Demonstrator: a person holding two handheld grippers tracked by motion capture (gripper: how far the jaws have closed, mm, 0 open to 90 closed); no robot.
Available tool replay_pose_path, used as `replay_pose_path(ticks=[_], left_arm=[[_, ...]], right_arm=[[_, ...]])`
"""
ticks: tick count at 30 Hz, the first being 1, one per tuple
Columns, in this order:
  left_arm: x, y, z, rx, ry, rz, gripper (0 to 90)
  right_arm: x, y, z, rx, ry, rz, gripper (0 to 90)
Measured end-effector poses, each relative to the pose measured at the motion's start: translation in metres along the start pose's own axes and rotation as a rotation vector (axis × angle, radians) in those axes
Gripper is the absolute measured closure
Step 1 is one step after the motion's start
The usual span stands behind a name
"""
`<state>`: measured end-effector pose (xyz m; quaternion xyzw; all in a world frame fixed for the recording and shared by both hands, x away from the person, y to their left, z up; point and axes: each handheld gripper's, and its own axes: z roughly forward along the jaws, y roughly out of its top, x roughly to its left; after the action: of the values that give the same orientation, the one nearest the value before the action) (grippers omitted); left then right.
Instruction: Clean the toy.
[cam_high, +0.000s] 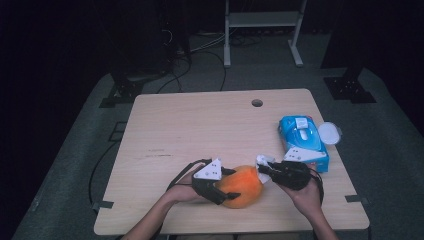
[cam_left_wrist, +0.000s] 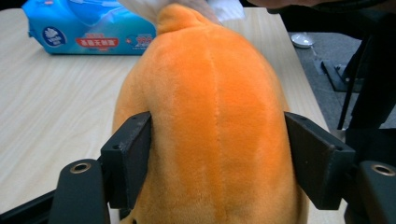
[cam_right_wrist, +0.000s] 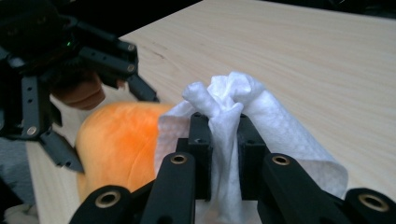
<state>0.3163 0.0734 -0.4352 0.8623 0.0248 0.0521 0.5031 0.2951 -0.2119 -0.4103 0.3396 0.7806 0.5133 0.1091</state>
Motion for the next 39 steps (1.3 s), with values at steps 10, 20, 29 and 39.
replay_pose_path(ticks=[10, 20, 29, 39], left_arm=[[0.010, -0.002, -0.010, -0.022, 0.027, -0.060, 29.0], [0.001, 0.003, -0.002, -0.015, 0.027, -0.053, 30.7], [0.002, 0.003, 0.000, -0.015, 0.036, -0.069, 30.5], [0.001, 0.004, 0.002, -0.027, 0.048, -0.108, 29.0]], right_arm=[[0.000, -0.004, -0.008, 0.016, 0.031, 0.025, 79.9], [0.019, 0.003, 0.003, 0.058, 0.029, -0.080, 79.7], [0.024, 0.007, -0.009, 0.035, 0.005, -0.098, 79.6], [0.013, 0.003, -0.014, 0.021, -0.026, -0.050, 79.6]])
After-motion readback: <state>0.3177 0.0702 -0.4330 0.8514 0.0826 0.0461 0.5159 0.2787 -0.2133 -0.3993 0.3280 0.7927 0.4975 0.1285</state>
